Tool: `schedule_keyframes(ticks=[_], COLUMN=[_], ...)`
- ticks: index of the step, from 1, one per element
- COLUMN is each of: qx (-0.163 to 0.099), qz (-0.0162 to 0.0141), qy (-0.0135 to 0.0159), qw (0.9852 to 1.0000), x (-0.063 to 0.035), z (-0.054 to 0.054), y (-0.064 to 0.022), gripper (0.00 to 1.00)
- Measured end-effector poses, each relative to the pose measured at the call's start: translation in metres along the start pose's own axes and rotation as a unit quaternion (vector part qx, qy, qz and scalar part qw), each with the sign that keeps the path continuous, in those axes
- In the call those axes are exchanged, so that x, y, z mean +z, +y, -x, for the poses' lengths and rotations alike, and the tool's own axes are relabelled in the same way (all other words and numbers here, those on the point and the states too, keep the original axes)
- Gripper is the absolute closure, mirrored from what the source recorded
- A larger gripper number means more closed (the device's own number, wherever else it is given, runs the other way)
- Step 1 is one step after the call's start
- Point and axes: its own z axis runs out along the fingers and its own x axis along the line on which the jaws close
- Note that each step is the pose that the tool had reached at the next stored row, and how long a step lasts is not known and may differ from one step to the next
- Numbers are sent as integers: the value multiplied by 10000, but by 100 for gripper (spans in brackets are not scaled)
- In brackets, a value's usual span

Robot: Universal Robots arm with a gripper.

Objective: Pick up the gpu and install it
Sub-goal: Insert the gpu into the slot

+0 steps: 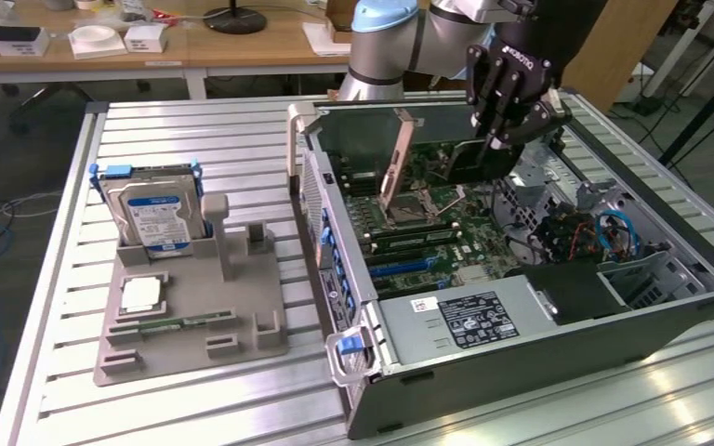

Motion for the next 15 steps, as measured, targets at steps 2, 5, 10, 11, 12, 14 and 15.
schedule_keyframes(ticks=[2, 5, 10, 11, 12, 14, 15], qx=[72, 153, 203, 202, 203, 203, 203], qz=[-1, -4, -5, -5, -5, -5, -5], qy=[-2, -6, -8, -7, -8, -8, -8], qw=[10000, 9999, 9998, 9998, 9998, 9998, 9998], x=[4, 11, 14, 14, 14, 17, 20], z=[1, 3, 4, 4, 4, 5, 5], y=[0, -1, -1, -1, -1, -1, -1], gripper=[74, 74, 74, 74, 74, 74, 74])
